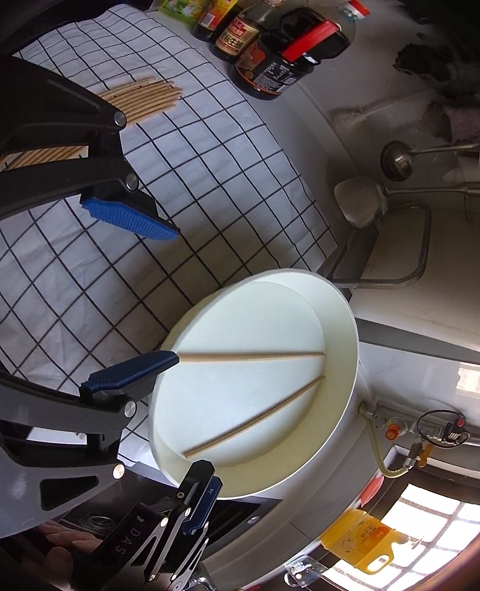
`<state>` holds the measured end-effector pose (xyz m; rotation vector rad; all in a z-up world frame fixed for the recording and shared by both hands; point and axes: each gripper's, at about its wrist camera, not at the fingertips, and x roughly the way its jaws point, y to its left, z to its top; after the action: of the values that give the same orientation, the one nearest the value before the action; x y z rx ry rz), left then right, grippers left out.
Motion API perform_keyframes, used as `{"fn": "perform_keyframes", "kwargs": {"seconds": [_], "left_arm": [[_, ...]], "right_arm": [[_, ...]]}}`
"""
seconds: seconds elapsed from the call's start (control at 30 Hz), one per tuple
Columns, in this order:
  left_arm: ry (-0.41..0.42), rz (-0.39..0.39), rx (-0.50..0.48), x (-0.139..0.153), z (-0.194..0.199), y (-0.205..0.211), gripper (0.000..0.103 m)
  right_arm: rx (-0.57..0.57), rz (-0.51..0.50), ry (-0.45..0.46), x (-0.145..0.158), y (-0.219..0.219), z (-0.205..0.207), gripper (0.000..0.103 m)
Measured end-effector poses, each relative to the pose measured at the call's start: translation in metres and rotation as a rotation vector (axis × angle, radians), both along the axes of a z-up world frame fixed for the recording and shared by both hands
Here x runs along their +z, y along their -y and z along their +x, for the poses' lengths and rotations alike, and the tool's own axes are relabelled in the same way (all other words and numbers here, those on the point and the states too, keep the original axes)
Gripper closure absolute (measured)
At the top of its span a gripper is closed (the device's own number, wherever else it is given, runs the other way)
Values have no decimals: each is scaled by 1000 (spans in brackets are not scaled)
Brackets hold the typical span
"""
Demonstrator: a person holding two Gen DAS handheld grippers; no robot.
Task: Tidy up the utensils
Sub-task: 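Move both open tools back to the chopstick row on the cloth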
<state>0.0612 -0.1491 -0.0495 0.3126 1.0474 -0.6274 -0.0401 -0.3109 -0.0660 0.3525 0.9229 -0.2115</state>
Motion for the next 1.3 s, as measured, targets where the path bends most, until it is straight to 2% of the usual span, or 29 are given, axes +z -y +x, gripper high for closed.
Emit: {"fn": "perform_keyframes", "kwargs": {"seconds": [0.2,0.3,0.47,0.7,0.9,1.0,1.3], "left_arm": [[3,3,41,3,-7,-44,39],[8,4,78,4,-8,-70,37],[26,20,143,3,-8,-112,36],[34,29,264,-3,-1,-174,33],[31,38,383,-15,9,-226,24],[21,52,431,-25,13,-247,24],[-14,81,491,-57,18,-272,22]], "right_arm": [[46,-7,-6,2,-34,-7,71],[75,-11,-6,3,-52,-5,65],[138,-18,-4,5,-85,5,62],[238,-16,-1,2,-136,24,51],[318,-5,-27,-14,-177,40,47],[346,1,-45,-23,-192,48,46],[398,-10,-75,-47,-223,66,44]]}}
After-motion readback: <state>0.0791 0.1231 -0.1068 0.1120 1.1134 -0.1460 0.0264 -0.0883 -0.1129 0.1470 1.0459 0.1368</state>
